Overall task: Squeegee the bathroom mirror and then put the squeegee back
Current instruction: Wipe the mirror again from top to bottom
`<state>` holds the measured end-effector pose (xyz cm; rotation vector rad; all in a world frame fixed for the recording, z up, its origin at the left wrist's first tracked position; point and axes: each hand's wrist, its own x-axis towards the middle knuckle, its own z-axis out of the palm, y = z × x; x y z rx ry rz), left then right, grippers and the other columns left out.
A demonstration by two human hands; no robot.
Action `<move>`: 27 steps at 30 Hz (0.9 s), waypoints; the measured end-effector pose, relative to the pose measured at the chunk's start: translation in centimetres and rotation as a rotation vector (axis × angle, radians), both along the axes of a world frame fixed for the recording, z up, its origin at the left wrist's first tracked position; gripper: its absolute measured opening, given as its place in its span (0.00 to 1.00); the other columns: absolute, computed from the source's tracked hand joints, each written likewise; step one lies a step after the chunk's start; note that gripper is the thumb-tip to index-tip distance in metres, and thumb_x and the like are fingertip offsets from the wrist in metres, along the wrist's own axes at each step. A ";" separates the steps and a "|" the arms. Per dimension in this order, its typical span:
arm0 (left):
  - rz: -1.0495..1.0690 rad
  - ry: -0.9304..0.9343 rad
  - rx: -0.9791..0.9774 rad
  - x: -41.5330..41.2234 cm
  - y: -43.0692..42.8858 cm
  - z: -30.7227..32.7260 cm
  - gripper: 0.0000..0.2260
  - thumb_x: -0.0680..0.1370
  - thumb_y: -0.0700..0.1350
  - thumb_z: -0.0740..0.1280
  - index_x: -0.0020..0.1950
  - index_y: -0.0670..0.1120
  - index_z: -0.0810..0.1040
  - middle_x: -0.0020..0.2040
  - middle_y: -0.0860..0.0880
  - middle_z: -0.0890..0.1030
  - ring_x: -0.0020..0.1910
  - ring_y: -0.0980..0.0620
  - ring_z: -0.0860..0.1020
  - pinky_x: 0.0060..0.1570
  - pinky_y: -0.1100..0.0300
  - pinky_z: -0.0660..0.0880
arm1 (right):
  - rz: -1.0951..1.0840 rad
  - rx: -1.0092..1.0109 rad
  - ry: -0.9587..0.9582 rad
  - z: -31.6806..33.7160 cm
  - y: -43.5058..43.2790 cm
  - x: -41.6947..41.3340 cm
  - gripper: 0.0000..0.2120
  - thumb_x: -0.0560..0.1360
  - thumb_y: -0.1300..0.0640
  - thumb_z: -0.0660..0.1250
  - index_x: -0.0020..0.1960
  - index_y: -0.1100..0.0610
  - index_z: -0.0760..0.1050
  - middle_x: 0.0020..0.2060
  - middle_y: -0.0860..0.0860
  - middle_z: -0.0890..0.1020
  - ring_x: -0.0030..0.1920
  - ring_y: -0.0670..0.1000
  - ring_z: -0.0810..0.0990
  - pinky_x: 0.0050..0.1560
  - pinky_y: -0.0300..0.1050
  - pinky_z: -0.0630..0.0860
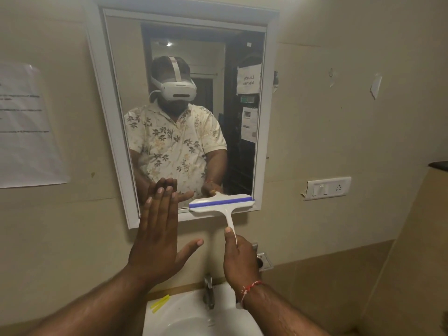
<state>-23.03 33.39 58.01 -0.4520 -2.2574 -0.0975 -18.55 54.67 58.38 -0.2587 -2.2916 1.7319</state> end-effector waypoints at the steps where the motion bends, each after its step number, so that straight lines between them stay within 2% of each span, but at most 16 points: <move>1: 0.005 -0.002 0.003 0.1 0.0 -0.1 0.52 0.84 0.79 0.52 0.94 0.46 0.39 0.95 0.41 0.45 0.94 0.34 0.52 0.85 0.25 0.63 | 0.003 0.019 0.002 0.2 0.1 0.2 0.23 0.89 0.40 0.55 0.41 0.49 0.76 0.33 0.45 0.77 0.35 0.43 0.75 0.30 0.27 0.70; 3: 0.021 -0.010 0.003 0.4 -0.3 -0.1 0.52 0.84 0.78 0.54 0.94 0.44 0.41 0.95 0.41 0.45 0.94 0.35 0.51 0.86 0.26 0.63 | -0.001 0.052 0.021 0.6 0.0 0.4 0.23 0.89 0.40 0.56 0.40 0.49 0.74 0.33 0.46 0.76 0.34 0.43 0.74 0.33 0.25 0.70; 5: 0.040 -0.008 -0.011 0.5 -0.8 0.1 0.53 0.84 0.77 0.56 0.94 0.40 0.46 0.95 0.39 0.46 0.94 0.35 0.50 0.87 0.27 0.62 | -0.007 0.055 0.046 1.1 -0.5 0.8 0.24 0.87 0.38 0.56 0.40 0.49 0.74 0.32 0.46 0.76 0.34 0.44 0.74 0.33 0.27 0.70; 7: 0.054 0.011 -0.021 0.6 -1.5 0.7 0.54 0.84 0.76 0.58 0.93 0.37 0.49 0.95 0.38 0.47 0.94 0.36 0.50 0.88 0.29 0.61 | -0.015 0.043 0.085 2.0 -1.4 1.0 0.25 0.84 0.32 0.55 0.40 0.48 0.76 0.31 0.45 0.78 0.35 0.45 0.76 0.33 0.32 0.70; 10: 0.071 0.072 -0.014 0.3 -3.0 3.0 0.53 0.85 0.75 0.59 0.93 0.36 0.51 0.95 0.38 0.48 0.94 0.36 0.50 0.88 0.30 0.57 | 0.045 -0.004 0.198 5.2 -3.3 0.5 0.28 0.80 0.27 0.53 0.43 0.46 0.80 0.32 0.44 0.82 0.36 0.44 0.80 0.40 0.45 0.77; 12: 0.082 0.115 0.010 0.1 -4.2 5.5 0.53 0.84 0.75 0.59 0.93 0.37 0.50 0.95 0.39 0.47 0.94 0.36 0.50 0.89 0.31 0.54 | 0.132 -0.039 0.298 8.9 -4.8 0.2 0.25 0.84 0.31 0.54 0.46 0.45 0.82 0.36 0.42 0.85 0.39 0.43 0.83 0.44 0.47 0.81; 15: 0.135 0.187 -0.001 -0.4 -6.1 10.4 0.53 0.84 0.75 0.58 0.93 0.37 0.47 0.95 0.38 0.45 0.94 0.35 0.48 0.90 0.29 0.55 | 0.223 -0.113 0.414 15.9 -6.7 -0.5 0.21 0.89 0.40 0.57 0.45 0.48 0.81 0.33 0.43 0.84 0.35 0.43 0.82 0.36 0.41 0.79; 17: 0.177 0.232 0.000 -0.6 -7.3 13.8 0.54 0.84 0.75 0.57 0.94 0.39 0.43 0.95 0.38 0.41 0.94 0.36 0.44 0.91 0.31 0.52 | 0.264 -0.149 0.432 20.4 -7.8 -1.0 0.21 0.89 0.40 0.57 0.48 0.49 0.81 0.32 0.44 0.84 0.34 0.45 0.84 0.37 0.44 0.80; 20: 0.206 0.300 0.011 -0.7 -8.9 18.9 0.53 0.85 0.76 0.56 0.93 0.40 0.39 0.94 0.39 0.38 0.94 0.38 0.41 0.92 0.35 0.46 | 0.261 -0.168 0.477 26.0 -9.2 -1.9 0.22 0.88 0.39 0.56 0.48 0.52 0.80 0.30 0.46 0.79 0.31 0.46 0.78 0.36 0.50 0.77; 24: 0.244 0.380 0.006 -0.8 -10.6 24.1 0.54 0.85 0.76 0.57 0.93 0.40 0.39 0.94 0.40 0.37 0.94 0.38 0.40 0.93 0.37 0.43 | 0.251 -0.207 0.503 30.7 -10.5 -3.0 0.22 0.89 0.40 0.57 0.52 0.55 0.81 0.38 0.53 0.81 0.33 0.50 0.79 0.30 0.45 0.74; 27: 0.256 0.413 0.000 -1.0 -11.5 26.3 0.55 0.85 0.77 0.57 0.93 0.39 0.39 0.94 0.39 0.37 0.94 0.38 0.39 0.93 0.37 0.43 | 0.270 -0.256 0.501 32.3 -11.3 -4.0 0.21 0.89 0.42 0.58 0.53 0.55 0.82 0.39 0.52 0.82 0.38 0.52 0.80 0.37 0.48 0.76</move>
